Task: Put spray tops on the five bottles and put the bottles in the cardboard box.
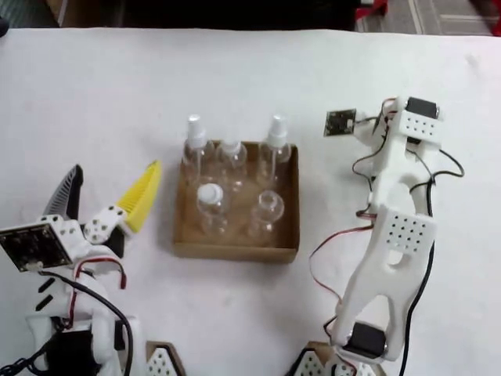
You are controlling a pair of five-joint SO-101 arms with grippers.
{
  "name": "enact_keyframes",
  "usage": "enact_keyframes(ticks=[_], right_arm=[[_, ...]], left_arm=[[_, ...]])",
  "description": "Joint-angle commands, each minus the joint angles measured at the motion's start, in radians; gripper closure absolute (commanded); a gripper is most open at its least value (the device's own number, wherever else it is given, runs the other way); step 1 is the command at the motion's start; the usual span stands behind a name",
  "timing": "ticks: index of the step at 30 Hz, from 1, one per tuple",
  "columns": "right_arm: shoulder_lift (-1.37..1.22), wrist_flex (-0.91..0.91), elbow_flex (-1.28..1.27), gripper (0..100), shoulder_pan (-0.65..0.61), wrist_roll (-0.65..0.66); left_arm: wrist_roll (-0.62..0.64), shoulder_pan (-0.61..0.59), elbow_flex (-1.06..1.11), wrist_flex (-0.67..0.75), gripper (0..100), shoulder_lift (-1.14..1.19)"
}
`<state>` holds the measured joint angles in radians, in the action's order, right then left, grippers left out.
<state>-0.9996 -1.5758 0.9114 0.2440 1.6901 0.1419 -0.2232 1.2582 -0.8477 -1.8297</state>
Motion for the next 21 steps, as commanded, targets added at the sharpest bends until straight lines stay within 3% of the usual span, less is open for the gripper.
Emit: enact_keyframes(ticks=[1, 6, 12, 18, 21], right_arm=[[0.01, 0.005, 0.012, 97.1, -0.021, -0.049], [0.027, -0.01, 0.044, 98.1, -0.035, -0.086], [0.143, -0.15, 0.186, 98.1, -0.008, -0.118], [0.351, -0.145, 0.284, 98.1, 0.022, -0.373], [0.458, -0.143, 0.322, 98.1, 0.016, -0.634]], left_arm=[[0.012, 0.013, -0.008, 0.014, 60, 0.002], [0.012, 0.013, -0.008, 0.014, 60, 0.002], [0.012, 0.013, -0.008, 0.014, 60, 0.002], [0.014, 0.013, -0.011, 0.014, 60, 0.002], [0.068, 0.013, -0.035, 0.003, 60, 0.002]])
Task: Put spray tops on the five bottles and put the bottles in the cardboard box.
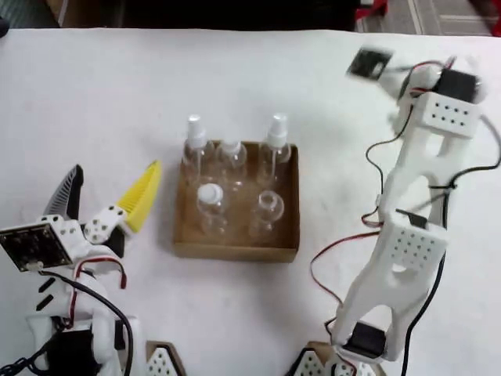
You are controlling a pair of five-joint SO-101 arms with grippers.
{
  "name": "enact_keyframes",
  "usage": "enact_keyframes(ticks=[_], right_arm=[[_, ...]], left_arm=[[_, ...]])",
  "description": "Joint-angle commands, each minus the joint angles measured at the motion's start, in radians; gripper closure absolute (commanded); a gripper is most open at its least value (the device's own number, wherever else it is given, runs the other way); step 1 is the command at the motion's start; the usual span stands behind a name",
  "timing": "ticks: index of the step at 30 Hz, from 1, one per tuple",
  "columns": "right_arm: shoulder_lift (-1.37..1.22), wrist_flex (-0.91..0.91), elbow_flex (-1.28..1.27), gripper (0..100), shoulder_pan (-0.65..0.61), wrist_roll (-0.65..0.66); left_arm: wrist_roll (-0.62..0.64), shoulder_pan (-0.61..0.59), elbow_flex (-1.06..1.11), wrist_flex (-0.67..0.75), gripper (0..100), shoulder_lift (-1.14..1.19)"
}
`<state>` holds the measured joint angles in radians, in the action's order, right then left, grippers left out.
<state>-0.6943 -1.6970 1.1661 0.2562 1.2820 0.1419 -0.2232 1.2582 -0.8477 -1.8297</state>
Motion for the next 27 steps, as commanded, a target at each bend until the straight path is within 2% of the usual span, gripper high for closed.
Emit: enact_keyframes(ticks=[1, 4, 8, 13, 17, 23, 27], right_arm=[[0.191, -0.022, 0.084, 98.1, 0.004, -0.311], [0.302, -0.022, 0.123, 98.1, 0.007, -0.554], [0.42, -0.027, 0.123, 98.1, 0.005, -0.827], [0.515, -0.03, 0.121, 98.2, -0.047, -1.109], [0.638, -0.03, 0.037, 98.2, -0.196, -1.171], [0.969, -0.024, -0.227, 98.2, -0.533, -1.166], [1.096, 0.028, -0.359, 98.2, -0.745, -1.166]], left_arm=[[0.095, 0.013, -0.044, -0.009, 60, 0.002], [0.132, 0.019, -0.095, -0.068, 60, 0.002], [0.126, 0.13, -0.206, -0.216, 60, 0.002], [-0.055, 0.321, -0.29, -0.367, 60, 0.002], [-0.087, 0.407, -0.293, -0.385, 60, 0.002], [-0.089, 0.412, -0.333, -0.4, 60, 0.001], [-0.091, 0.443, -0.419, -0.436, 60, 0.001]])
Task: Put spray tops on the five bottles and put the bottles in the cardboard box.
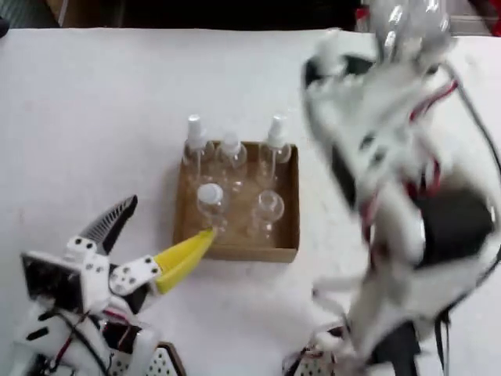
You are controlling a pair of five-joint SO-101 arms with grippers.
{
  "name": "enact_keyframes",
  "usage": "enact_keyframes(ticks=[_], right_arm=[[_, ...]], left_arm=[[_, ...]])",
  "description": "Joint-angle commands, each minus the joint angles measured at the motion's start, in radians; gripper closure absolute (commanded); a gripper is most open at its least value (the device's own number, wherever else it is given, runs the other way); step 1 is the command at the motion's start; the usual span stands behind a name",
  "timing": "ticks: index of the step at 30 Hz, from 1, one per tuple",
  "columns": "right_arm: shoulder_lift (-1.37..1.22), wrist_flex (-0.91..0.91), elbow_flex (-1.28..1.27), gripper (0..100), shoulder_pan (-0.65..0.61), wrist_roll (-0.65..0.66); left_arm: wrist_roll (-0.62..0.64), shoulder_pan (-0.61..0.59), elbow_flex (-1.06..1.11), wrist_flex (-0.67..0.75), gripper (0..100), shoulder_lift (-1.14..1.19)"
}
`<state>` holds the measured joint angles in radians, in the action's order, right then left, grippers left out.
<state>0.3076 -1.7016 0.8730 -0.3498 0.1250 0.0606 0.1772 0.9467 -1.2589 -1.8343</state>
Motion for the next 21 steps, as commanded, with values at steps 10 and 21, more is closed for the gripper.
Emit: enact_keyframes(ticks=[10, 21], right_arm=[[0.127, 0.039, -0.103, 98.2, -0.549, -0.015], [0.059, 0.056, -0.103, 98.1, -0.671, -0.02]], left_arm=[[-0.021, 0.151, -0.126, -0.043, 60, 0.005], [-0.017, 0.153, -0.124, 0.032, 63, 0.005]])
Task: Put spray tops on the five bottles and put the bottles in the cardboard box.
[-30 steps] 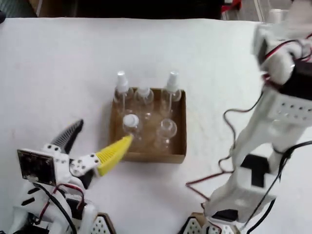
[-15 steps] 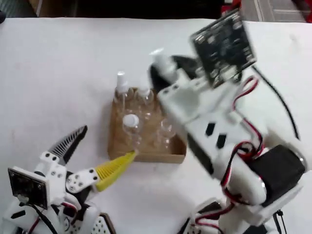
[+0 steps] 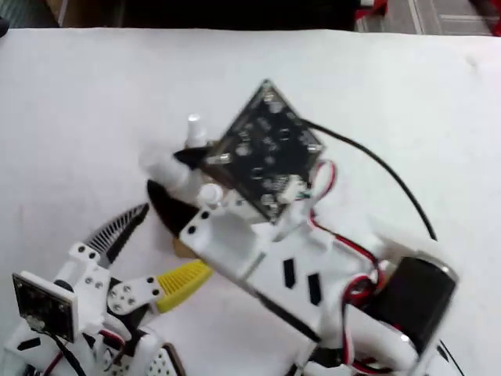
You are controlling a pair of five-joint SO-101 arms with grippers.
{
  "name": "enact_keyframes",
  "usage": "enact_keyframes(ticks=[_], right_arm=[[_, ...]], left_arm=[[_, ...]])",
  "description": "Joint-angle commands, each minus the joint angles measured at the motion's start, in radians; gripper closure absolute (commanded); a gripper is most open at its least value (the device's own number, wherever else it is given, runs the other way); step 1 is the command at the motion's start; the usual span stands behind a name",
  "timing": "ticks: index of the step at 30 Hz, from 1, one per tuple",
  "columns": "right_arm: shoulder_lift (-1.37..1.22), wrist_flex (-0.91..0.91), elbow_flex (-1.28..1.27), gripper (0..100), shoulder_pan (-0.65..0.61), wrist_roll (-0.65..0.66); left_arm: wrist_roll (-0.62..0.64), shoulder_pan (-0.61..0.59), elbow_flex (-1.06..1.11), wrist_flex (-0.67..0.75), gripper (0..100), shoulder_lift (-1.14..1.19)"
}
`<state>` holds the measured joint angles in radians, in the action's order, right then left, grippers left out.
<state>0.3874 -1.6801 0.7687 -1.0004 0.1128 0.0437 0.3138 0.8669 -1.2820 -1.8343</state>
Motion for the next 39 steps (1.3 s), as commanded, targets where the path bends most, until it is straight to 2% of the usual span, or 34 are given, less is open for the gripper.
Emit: enact_keyframes(ticks=[1, 5, 9, 12, 16, 22, 26, 28, 31, 35, 39], right_arm=[[-0.025, 0.041, 0.002, 98.1, -0.028, -0.008], [-0.031, 0.074, 0.009, 98.1, -0.09, 0.0], [-0.042, 0.076, 0.002, 98.1, -0.197, 0.0], [-0.054, 0.084, 0.012, 98.1, -0.213, 0.006], [-0.082, 0.157, 0.002, 98.1, -0.097, 0.143], [-0.065, 0.104, 0.0, 98.2, 0.073, 0.256], [-0.113, 0.159, 0.0, 98.2, 0.107, 0.247], [-0.134, 0.176, 0.0, 98.2, 0.102, 0.173], [-0.153, 0.194, 0.0, 98.2, 0.05, 0.06], [-0.142, 0.182, 0.002, 98.2, -0.048, 0.04], [-0.096, 0.12, 0.002, 98.2, -0.16, 0.04]], left_arm=[[0.009, 0.016, -0.044, 0.06, 65, 0.005], [0.038, 0.016, -0.044, 0.063, 74, 0.005], [0.063, 0.016, -0.044, 0.064, 74, 0.005], [0.061, 0.016, -0.044, 0.061, 73, 0.005], [0.052, 0.015, -0.044, 0.055, 73, 0.005], [-0.005, -0.022, -0.046, 0.02, 73, 0.005], [-0.003, -0.044, -0.049, 0.028, 73, 0.005], [-0.003, -0.024, -0.046, 0.028, 73, 0.005], [-0.003, -0.001, -0.044, 0.025, 72, 0.005], [0.034, -0.01, -0.044, 0.028, 68, 0.005], [0.074, -0.01, -0.046, 0.029, 70, 0.005]])
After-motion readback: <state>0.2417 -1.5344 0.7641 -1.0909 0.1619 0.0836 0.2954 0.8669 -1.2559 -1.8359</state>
